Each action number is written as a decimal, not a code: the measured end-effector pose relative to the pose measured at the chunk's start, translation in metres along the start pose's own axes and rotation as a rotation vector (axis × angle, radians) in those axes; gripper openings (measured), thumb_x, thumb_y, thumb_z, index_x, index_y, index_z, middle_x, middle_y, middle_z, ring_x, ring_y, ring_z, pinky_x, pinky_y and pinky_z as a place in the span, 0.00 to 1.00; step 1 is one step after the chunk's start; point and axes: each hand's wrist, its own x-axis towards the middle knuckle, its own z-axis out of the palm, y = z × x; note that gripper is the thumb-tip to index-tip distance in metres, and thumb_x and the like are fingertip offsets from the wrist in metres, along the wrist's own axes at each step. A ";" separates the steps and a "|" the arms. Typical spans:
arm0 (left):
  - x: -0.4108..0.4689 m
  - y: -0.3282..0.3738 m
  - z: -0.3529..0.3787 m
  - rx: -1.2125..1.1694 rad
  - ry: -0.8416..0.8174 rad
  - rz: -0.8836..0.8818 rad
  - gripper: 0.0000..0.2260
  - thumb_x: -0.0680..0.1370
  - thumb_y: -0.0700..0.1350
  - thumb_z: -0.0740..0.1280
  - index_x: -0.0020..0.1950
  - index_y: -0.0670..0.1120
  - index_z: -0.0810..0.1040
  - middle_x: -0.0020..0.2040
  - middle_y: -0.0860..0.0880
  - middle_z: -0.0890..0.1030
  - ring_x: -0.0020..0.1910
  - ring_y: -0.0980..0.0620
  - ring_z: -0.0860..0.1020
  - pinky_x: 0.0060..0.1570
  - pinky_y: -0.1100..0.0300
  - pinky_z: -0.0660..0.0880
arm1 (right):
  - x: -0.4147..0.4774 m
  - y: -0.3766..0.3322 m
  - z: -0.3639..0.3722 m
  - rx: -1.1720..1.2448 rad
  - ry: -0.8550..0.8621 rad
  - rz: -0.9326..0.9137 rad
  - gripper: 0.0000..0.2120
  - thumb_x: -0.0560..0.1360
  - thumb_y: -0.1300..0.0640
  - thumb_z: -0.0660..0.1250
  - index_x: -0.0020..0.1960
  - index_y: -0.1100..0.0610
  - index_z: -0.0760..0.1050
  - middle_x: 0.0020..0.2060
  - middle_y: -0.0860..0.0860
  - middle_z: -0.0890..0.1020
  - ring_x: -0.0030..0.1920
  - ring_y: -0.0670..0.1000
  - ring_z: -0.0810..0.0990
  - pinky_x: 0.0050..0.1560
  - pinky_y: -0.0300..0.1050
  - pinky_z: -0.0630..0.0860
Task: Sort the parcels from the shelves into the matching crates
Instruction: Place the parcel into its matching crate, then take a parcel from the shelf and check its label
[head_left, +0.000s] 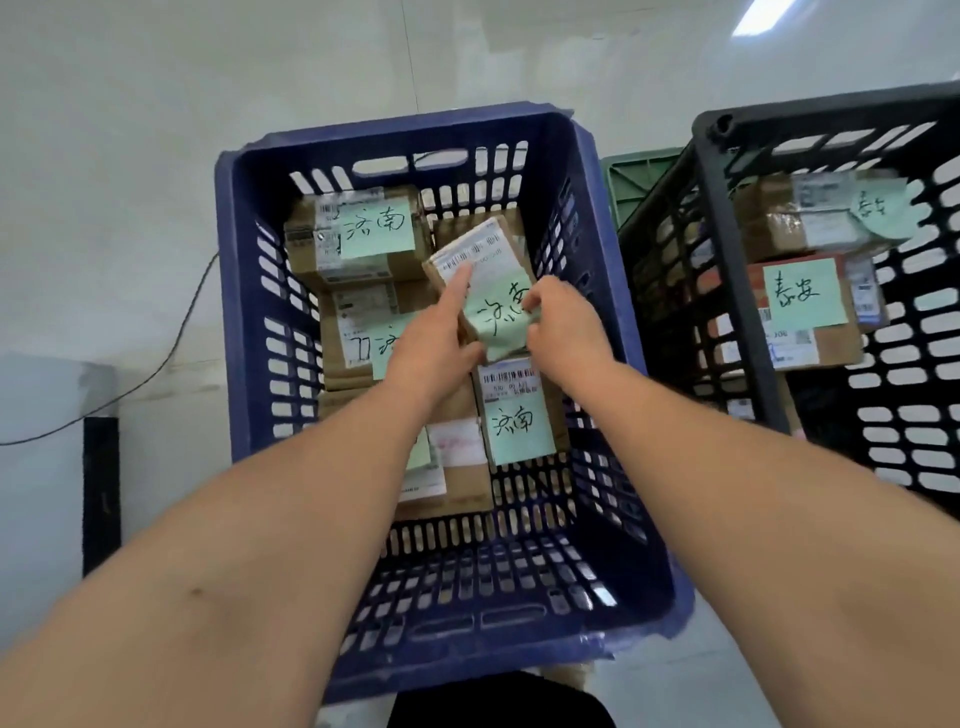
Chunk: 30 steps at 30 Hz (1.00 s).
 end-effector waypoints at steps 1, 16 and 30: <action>0.003 0.001 0.004 0.002 0.004 0.008 0.41 0.76 0.42 0.69 0.78 0.59 0.44 0.62 0.45 0.75 0.54 0.47 0.76 0.55 0.51 0.74 | 0.004 0.001 0.001 -0.011 0.012 0.011 0.14 0.76 0.68 0.60 0.60 0.58 0.71 0.59 0.56 0.74 0.60 0.56 0.72 0.58 0.46 0.68; 0.043 0.000 -0.008 -0.005 0.103 -0.037 0.27 0.79 0.34 0.55 0.78 0.47 0.57 0.78 0.44 0.55 0.75 0.46 0.57 0.71 0.56 0.56 | 0.045 -0.032 0.009 -0.037 0.055 -0.060 0.21 0.76 0.68 0.61 0.69 0.60 0.67 0.66 0.57 0.69 0.67 0.56 0.66 0.67 0.45 0.63; -0.060 0.021 -0.022 0.152 0.087 -0.107 0.24 0.81 0.42 0.57 0.77 0.50 0.57 0.79 0.51 0.49 0.77 0.50 0.52 0.71 0.51 0.60 | -0.050 -0.039 -0.034 -0.338 -0.160 -0.183 0.22 0.77 0.63 0.61 0.71 0.58 0.64 0.69 0.56 0.62 0.68 0.57 0.62 0.60 0.52 0.70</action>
